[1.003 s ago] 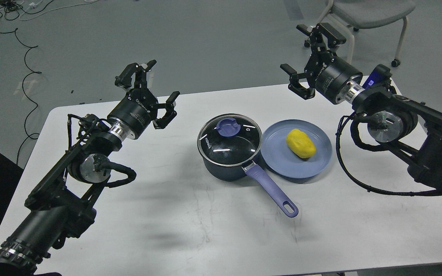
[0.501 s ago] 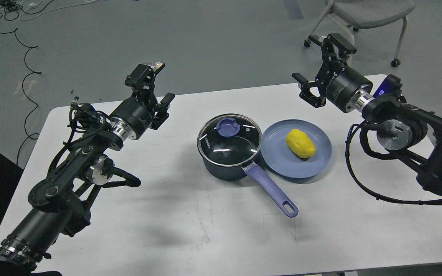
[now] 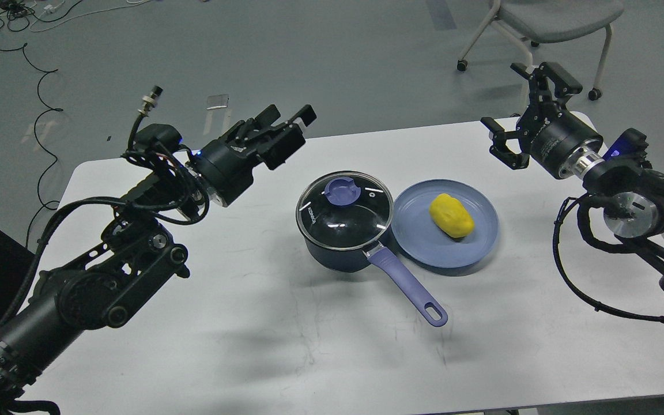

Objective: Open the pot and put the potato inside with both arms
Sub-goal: 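Reach the left gripper forward to the blue knob of the pot lid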

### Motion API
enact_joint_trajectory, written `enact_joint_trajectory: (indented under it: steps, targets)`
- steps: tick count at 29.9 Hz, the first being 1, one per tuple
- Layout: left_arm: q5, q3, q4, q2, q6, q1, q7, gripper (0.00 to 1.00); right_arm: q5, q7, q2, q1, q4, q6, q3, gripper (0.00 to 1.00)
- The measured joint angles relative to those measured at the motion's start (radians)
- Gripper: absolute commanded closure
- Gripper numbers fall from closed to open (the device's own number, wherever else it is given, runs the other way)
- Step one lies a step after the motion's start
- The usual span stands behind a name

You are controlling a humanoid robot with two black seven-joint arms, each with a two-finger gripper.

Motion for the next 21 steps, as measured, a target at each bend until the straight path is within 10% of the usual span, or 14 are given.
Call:
enact_joint_trajectory:
  steps: [21]
  targets:
    - [0.115,0.274,0.122,-0.095,0.003,-0.162,-0.035,0.02,-0.001,0.003,-0.042,-0.005,0.006,0.000,-0.007,0.00]
